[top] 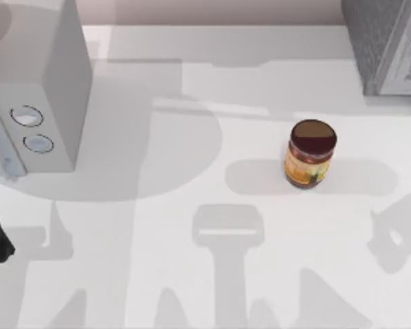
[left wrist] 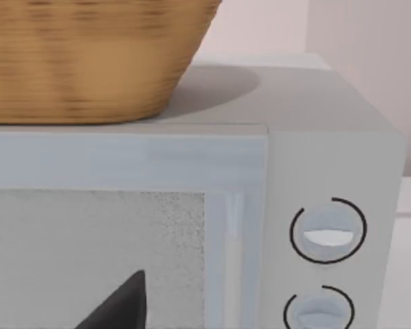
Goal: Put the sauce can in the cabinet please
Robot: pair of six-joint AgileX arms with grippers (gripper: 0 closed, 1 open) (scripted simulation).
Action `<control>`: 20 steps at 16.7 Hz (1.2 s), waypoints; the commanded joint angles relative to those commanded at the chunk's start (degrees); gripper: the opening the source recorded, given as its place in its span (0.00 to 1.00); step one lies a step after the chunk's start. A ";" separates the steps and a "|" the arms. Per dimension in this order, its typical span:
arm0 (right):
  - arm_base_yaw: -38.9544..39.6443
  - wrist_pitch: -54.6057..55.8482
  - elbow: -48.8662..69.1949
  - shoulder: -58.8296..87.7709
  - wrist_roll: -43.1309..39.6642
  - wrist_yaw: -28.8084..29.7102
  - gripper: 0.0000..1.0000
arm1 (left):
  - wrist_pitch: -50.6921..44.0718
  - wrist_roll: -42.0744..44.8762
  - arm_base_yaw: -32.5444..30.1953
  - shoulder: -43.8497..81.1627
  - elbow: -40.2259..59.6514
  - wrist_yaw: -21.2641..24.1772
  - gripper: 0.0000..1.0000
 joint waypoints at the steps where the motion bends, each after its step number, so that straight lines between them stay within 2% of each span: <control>1: -0.15 -1.41 1.90 2.65 -2.60 -1.92 1.00 | 0.00 0.00 0.00 0.00 0.00 0.00 1.00; 10: -1.32 -13.70 18.47 25.34 -25.17 -17.99 1.00 | 0.00 0.00 0.00 0.00 0.00 0.00 1.00; 20: -3.67 -26.53 35.33 50.03 -47.39 -32.64 1.00 | 0.00 0.00 0.00 0.00 0.00 0.00 1.00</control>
